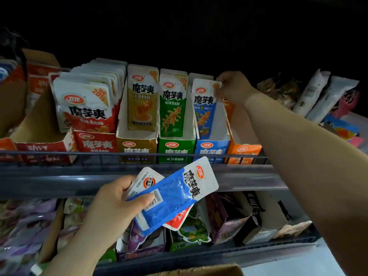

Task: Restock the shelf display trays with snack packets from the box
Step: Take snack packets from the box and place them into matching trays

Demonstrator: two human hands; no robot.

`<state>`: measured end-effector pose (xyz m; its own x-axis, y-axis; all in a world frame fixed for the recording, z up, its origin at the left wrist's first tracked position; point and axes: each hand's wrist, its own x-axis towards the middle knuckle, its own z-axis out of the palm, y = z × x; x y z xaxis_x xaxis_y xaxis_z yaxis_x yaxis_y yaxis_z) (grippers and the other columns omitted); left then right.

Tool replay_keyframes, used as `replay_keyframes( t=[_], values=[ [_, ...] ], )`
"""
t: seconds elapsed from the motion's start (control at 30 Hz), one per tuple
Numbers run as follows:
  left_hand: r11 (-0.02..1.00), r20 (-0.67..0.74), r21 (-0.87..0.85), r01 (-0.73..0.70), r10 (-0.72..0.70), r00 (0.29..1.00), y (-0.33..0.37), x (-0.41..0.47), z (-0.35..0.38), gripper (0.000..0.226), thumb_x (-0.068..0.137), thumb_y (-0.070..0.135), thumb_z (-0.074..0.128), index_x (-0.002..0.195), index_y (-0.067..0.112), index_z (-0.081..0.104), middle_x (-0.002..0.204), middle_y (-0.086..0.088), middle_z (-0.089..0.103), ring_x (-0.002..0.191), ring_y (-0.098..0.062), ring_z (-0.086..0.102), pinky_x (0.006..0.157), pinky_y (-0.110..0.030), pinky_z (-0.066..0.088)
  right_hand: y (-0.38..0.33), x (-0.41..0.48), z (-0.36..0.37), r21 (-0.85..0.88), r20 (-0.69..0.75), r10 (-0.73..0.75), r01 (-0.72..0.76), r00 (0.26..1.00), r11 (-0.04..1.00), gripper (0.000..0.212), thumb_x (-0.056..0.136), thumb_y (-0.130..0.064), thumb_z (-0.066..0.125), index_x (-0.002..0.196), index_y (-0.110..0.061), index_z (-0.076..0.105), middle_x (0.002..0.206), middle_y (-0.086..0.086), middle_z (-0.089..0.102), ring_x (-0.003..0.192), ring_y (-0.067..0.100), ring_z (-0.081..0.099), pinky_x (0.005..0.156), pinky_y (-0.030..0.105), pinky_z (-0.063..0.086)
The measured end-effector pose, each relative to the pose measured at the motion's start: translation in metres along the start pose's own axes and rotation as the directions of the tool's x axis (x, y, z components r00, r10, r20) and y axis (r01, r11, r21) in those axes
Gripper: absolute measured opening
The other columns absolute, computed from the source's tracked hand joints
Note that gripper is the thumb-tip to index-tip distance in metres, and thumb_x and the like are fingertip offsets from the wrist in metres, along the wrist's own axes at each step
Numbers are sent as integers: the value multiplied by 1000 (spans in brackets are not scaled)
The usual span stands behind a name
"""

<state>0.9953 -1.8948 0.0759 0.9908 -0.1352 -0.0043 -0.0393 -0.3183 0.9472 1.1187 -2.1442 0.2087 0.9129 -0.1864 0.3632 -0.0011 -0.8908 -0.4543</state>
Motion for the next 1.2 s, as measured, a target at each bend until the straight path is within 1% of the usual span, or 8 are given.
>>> replay_keyframes(
  t=[0.07, 0.13, 0.4, 0.63, 0.83, 0.97, 1.13, 1.2],
  values=[
    [1000, -2, 0, 2, -2, 1000, -1, 1, 0, 11, 78, 10, 67, 81, 18, 61, 77, 4, 68, 70, -9, 64, 46, -15, 49, 1, 4, 5, -33, -48, -23, 21, 999, 999, 14, 86, -7, 54, 79, -18, 57, 96, 9, 57, 91, 19, 53, 77, 26, 48],
    [1000, -11, 6, 4, -4, 1000, -2, 2, 0, 12, 78, 12, 67, 81, 21, 60, 78, 5, 68, 71, -8, 64, 47, -15, 50, 1, 5, 11, -94, -101, -21, 12, 995, 996, 16, 88, -14, 53, 101, -13, 62, 108, 11, 63, 103, 24, 57, 86, 32, 45],
    [999, 1, 34, 13, -13, 1000, -3, 4, 3, 13, 78, 16, 67, 82, 23, 57, 84, 7, 67, 75, -9, 64, 48, -16, 51, -1, 13, 22, -268, -178, -31, -18, 984, 963, 31, 91, -21, 52, 121, -12, 55, 123, 11, 57, 114, 28, 54, 86, 33, 44],
    [999, -3, 35, 11, -11, 1000, 0, 4, 6, 18, 79, 15, 66, 76, 26, 53, 78, 10, 62, 69, -5, 60, 43, -10, 47, 6, 11, 24, -182, -213, -62, 23, 975, 983, 39, 88, -16, 56, 127, -8, 49, 129, 14, 51, 115, 28, 51, 89, 29, 42],
    [999, -9, -38, 30, -30, 1000, 3, 2, 7, 14, 79, 12, 66, 78, 23, 57, 81, 6, 66, 72, -7, 62, 45, -14, 49, 6, -24, 14, 80, -296, -35, 61, 954, 995, 36, 89, -16, 55, 124, -8, 51, 119, 8, 55, 106, 19, 54, 80, 11, 36],
    [991, -29, -126, 43, -47, 998, 7, 1, 6, 16, 78, 11, 67, 76, 24, 58, 80, 6, 66, 73, -8, 63, 55, -24, 49, 1, -86, 7, 271, -198, -40, 94, 979, 958, 28, 88, -14, 57, 116, -9, 55, 97, -4, 52, 73, -1, 48, 59, -3, 39],
    [981, -40, -189, 32, -40, 998, 6, -3, 8, 15, 78, 8, 67, 77, 21, 60, 80, 3, 68, 76, -13, 65, 62, -32, 54, 10, -148, 11, 308, 13, -3, -1, 1000, 951, 10, 84, -15, 62, 93, -18, 61, 75, -6, 55, 66, 10, 45, 56, 10, 38],
    [983, -83, -182, -18, 3, 997, 7, -6, 9, 15, 78, 8, 67, 76, 21, 59, 78, 5, 67, 73, -9, 64, 53, -23, 53, 11, -158, 11, 337, 41, 46, -57, 998, 940, 4, 84, -14, 63, 87, -17, 61, 73, 1, 54, 63, 9, 45, 54, 11, 36]
  ],
)
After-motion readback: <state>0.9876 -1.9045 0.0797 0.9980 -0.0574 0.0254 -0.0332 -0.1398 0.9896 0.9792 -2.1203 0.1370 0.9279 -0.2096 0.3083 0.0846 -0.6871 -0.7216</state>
